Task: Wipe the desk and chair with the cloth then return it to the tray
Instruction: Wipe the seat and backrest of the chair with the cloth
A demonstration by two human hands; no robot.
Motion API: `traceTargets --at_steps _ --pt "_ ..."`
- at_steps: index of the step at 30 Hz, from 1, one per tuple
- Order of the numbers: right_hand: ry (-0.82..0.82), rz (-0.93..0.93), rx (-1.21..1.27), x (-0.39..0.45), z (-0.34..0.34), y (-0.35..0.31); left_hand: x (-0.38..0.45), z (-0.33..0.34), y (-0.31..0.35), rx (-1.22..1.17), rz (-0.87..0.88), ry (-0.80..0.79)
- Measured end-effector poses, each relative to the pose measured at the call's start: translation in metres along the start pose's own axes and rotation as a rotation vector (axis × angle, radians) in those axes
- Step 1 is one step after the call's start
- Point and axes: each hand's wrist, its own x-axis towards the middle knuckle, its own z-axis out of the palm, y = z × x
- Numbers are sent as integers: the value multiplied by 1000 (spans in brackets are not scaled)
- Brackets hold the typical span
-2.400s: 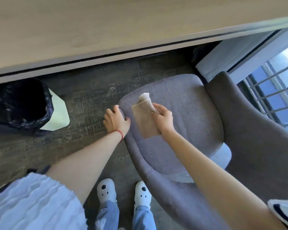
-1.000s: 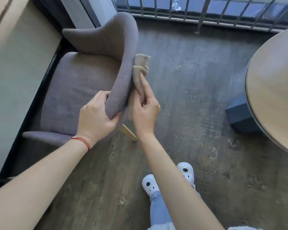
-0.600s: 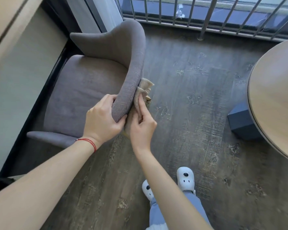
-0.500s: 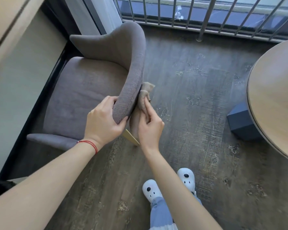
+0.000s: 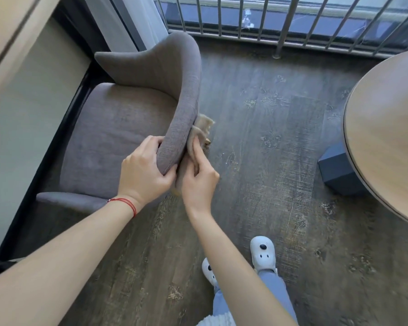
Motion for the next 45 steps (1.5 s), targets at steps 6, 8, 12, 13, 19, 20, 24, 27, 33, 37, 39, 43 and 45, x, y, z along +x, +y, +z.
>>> traceTargets --at_steps 6,8,12,13,19,20,24,27,33,37,39,43,45 --pt "65 -227 50 -21 0 -4 1 -4 -2 -63 22 -58" --pt "43 -199 58 -25 9 -9 1 -6 -2 -93 16 -78" --pt "79 -11 136 -18 -3 -7 1 -9 2 -66 7 -59" --pt "99 -21 133 -22 -4 -10 0 -9 2 -69 3 -59" --pt "-68 111 163 -36 -1 12 0 -9 2 -78 -1 -68" --pt "-43 224 162 -30 -5 17 0 -9 3 -69 1 -60" --pt "146 -29 151 -9 -6 -1 1 -8 1 -71 8 -57" --pt "106 -181 72 12 12 -16 1 -7 1 -81 10 -71" --pt "157 -18 7 47 -5 -10 0 -7 1 -79 16 -48" --pt "159 -297 21 57 22 -25 2 -7 0 -88 20 -62" --pt "109 -83 24 82 19 -20 1 -7 0 -90 18 -65" --pt "104 -3 91 120 3 -25 1 -7 0 -108 27 -61" --pt "80 -229 63 122 14 -41 2 -6 -2 -111 25 -64"
